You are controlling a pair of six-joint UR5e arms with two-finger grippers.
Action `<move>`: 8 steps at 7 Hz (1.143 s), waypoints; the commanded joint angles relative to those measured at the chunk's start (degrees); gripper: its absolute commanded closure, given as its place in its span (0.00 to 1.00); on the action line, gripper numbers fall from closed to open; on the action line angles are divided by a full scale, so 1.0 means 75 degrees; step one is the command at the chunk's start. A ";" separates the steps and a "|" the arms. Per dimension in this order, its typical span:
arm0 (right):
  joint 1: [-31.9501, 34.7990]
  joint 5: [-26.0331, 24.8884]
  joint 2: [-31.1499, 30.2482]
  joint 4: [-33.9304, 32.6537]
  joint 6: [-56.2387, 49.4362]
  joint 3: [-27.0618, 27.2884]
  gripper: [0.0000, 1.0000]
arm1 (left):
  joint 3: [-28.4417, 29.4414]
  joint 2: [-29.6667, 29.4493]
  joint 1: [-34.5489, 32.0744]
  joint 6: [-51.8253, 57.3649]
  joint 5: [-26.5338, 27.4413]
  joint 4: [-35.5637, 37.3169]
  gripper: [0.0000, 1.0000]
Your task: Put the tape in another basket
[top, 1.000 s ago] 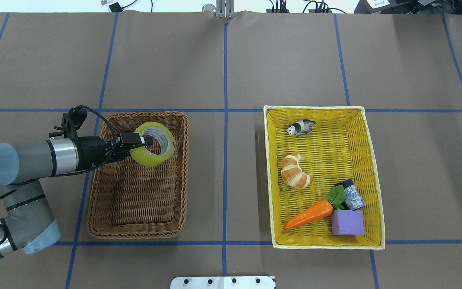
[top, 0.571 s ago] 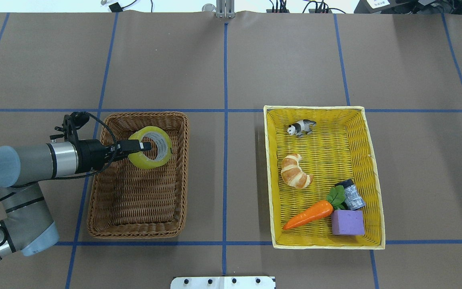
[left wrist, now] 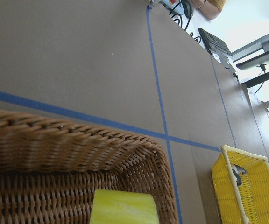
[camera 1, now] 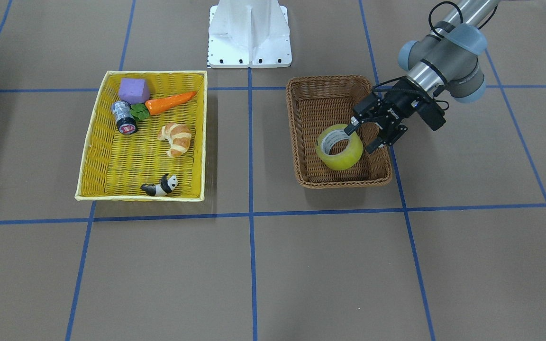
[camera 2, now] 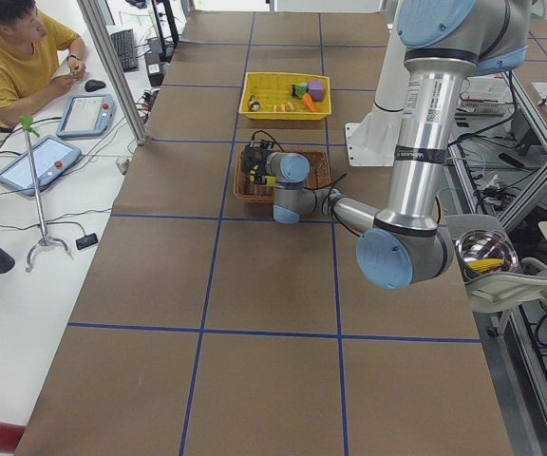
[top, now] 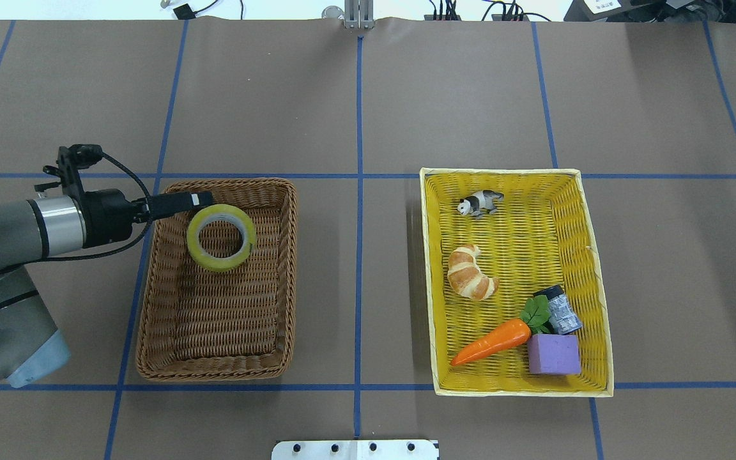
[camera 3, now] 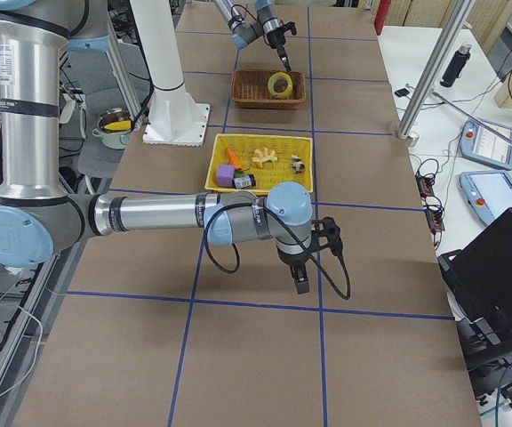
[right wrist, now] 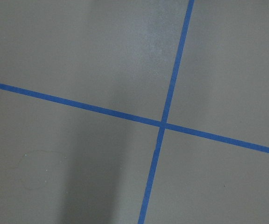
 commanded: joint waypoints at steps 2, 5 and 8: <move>-0.0002 0.0001 -0.0064 -0.0010 -0.0060 -0.0036 0.00 | -0.0078 0.0360 -0.0919 0.0754 -0.0068 0.0079 0.01; -0.0002 -0.0011 -0.0159 -0.0010 -0.0061 -0.0153 0.00 | -0.0230 0.0712 -0.3256 0.3989 -0.2228 0.2614 0.01; -0.0002 -0.0209 -0.0182 -0.0022 -0.0003 -0.0189 0.00 | -0.0381 0.0749 -0.6082 0.8804 -0.3970 0.6743 0.00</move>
